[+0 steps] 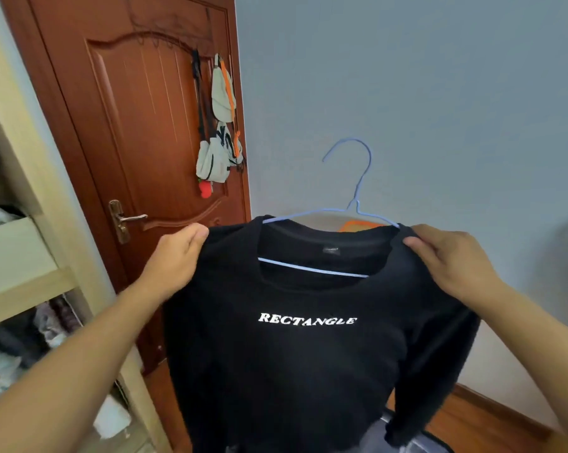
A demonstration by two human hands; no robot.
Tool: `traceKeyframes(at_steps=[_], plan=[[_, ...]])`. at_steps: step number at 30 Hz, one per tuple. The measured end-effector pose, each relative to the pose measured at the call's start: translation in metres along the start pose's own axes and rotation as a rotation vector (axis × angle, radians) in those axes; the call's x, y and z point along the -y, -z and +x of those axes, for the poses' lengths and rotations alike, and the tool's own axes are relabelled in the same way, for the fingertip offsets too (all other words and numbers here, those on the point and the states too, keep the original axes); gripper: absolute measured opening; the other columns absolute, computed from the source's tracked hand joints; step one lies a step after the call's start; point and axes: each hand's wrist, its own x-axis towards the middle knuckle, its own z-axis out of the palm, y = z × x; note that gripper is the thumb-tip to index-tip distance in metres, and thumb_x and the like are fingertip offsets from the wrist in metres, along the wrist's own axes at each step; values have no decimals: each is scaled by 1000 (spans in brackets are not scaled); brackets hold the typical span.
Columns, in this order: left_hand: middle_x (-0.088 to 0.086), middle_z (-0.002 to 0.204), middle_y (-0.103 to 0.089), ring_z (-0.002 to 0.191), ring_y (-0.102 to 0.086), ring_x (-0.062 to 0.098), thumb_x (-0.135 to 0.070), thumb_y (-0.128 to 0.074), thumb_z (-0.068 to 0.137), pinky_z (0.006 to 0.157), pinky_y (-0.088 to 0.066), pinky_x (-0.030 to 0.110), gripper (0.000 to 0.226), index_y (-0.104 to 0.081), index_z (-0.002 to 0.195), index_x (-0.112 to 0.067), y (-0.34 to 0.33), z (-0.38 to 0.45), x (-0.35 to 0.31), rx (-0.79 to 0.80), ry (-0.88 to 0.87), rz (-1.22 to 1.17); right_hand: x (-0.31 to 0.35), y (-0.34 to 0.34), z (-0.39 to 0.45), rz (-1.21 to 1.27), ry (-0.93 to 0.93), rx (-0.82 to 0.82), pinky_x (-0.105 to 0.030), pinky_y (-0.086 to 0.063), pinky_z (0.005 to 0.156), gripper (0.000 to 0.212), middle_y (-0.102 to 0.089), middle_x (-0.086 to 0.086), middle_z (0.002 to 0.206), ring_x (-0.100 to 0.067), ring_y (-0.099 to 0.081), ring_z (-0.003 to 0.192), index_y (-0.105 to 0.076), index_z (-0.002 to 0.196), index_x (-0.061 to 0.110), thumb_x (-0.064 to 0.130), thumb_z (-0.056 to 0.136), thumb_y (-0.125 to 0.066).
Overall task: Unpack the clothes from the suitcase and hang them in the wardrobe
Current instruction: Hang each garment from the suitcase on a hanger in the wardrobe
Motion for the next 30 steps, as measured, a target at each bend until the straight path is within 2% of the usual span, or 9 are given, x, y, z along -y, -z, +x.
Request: traceKeyframes(at_steps=[4,8,11,15,19,23,26,28,30], plan=[[-2,88,-73,97,-68,27,-48,-42,107,86,-46,39,52,-71,81,-13,31,39,-11,279,146,25,12,2,-6,20,145,35,-26,-45,63,52,-66,11,74,-18,-59,67,-69,103,18,55,100,-34],[-8,95,-66,95,-62,13,-49,-28,107,87,-46,37,51,-71,97,-22,14,17,-63,274,-78,84,22,-5,-6,176,24,6,-4,-38,71,25,-60,39,84,-4,-56,73,-71,106,15,32,101,-54],[-6,79,-65,75,-63,19,-67,-20,99,64,-48,38,58,-59,90,-26,-14,-19,-83,170,-463,402,34,-3,-5,264,47,48,-1,-37,75,19,-60,43,92,16,-58,85,-73,108,12,16,101,-56],[-5,74,-59,67,-62,25,-59,-17,104,55,-49,41,56,-58,89,-24,-26,-6,-76,52,-537,444,41,6,-2,334,102,105,-2,-37,80,21,-63,36,97,16,-59,91,-74,102,17,12,102,-54],[0,74,-59,63,-62,25,-41,-32,107,49,-47,40,46,-69,94,-18,-18,-3,-62,-65,-648,669,41,8,-11,324,47,-101,2,-33,81,38,-56,48,92,24,-53,90,-65,90,41,6,100,-55],[4,70,-54,55,-55,27,-31,-48,107,43,-44,39,30,-66,90,-13,-19,0,-59,-99,-599,782,49,-5,-28,275,185,-242,-23,-40,100,27,-60,33,117,10,-52,114,-69,114,26,23,107,-43],[2,75,-58,59,-60,30,-33,-52,103,48,-51,44,24,-68,99,-16,-14,6,-72,-101,-430,647,38,-25,-33,214,-7,-68,-34,-36,108,56,-49,7,144,-12,-42,133,-46,148,20,51,103,-34],[-1,79,-64,67,-65,29,-42,-42,104,55,-54,45,33,-68,102,-21,-6,5,-77,-70,-387,598,32,-40,-40,164,-120,96,-31,-34,107,72,-32,5,152,-14,-34,137,-26,157,25,56,96,-50],[-4,80,-66,70,-66,24,-41,-43,104,58,-55,43,30,-68,103,-24,5,2,-81,-33,-392,612,27,-56,-44,56,-121,163,-28,-41,96,85,-30,0,146,-18,-47,120,-20,158,25,41,90,-68]])
